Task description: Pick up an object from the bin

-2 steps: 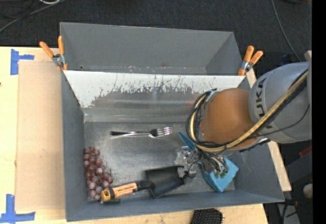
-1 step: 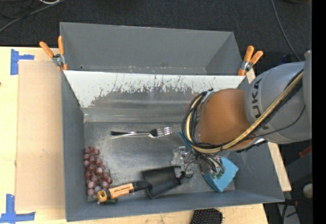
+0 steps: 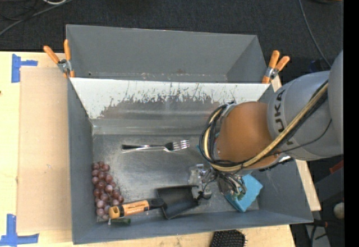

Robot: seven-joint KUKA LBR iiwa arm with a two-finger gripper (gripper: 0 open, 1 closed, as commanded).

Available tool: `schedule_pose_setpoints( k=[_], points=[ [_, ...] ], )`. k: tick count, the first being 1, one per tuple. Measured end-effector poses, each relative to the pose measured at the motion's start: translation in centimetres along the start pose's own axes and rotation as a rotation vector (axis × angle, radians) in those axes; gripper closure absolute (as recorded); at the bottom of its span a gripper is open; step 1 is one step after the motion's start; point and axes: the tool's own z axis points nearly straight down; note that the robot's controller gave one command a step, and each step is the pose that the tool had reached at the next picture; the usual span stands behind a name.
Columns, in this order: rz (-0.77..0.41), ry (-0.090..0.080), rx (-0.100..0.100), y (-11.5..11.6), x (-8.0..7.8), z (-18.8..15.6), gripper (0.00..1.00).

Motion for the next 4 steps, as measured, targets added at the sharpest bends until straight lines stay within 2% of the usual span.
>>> schedule_pose_setpoints(
  k=[1, 2, 3, 4],
  points=[
    [-0.048, -0.002, 0.0, 1.3, 0.4, -0.9, 1.0],
    [-0.029, 0.004, -0.001, 1.2, 0.2, -8.4, 1.0],
    [0.028, 0.002, -0.001, 2.0, 0.1, -2.7, 1.0],
    [0.051, -0.011, -0.001, 2.4, -0.6, 0.1, 1.0]
  ],
)
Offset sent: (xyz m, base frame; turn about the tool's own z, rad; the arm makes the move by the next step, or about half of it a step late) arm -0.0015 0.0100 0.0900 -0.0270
